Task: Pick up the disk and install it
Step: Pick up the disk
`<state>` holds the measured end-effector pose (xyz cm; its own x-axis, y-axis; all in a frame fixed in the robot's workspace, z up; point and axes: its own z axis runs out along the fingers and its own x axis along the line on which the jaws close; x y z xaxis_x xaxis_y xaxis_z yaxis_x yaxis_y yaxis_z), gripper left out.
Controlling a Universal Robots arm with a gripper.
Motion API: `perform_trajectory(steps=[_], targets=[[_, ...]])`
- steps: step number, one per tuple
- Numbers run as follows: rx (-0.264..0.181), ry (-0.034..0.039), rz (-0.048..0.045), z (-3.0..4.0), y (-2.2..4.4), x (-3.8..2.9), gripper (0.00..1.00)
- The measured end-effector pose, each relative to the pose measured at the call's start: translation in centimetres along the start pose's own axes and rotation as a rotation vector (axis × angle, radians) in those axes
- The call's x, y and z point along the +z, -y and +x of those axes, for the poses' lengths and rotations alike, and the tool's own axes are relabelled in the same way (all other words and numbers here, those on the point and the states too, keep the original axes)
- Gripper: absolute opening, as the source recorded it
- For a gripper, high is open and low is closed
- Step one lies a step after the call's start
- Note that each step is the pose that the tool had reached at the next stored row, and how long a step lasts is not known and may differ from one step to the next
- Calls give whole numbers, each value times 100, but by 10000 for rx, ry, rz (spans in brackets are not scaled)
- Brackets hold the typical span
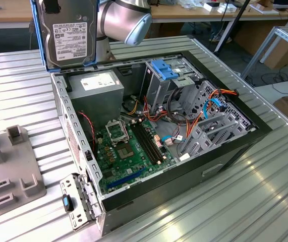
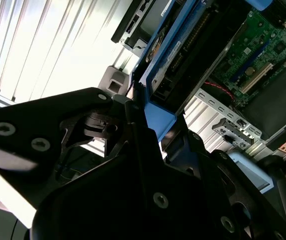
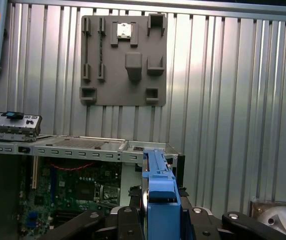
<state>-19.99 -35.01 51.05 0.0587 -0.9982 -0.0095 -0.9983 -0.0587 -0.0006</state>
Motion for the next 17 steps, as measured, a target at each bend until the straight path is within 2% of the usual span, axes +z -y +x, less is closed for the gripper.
perform_trajectory(steps=[8, 17], targets=[[0, 0, -1, 7, 110, -1, 37], [-2, 0, 0, 7, 117, 0, 37]])
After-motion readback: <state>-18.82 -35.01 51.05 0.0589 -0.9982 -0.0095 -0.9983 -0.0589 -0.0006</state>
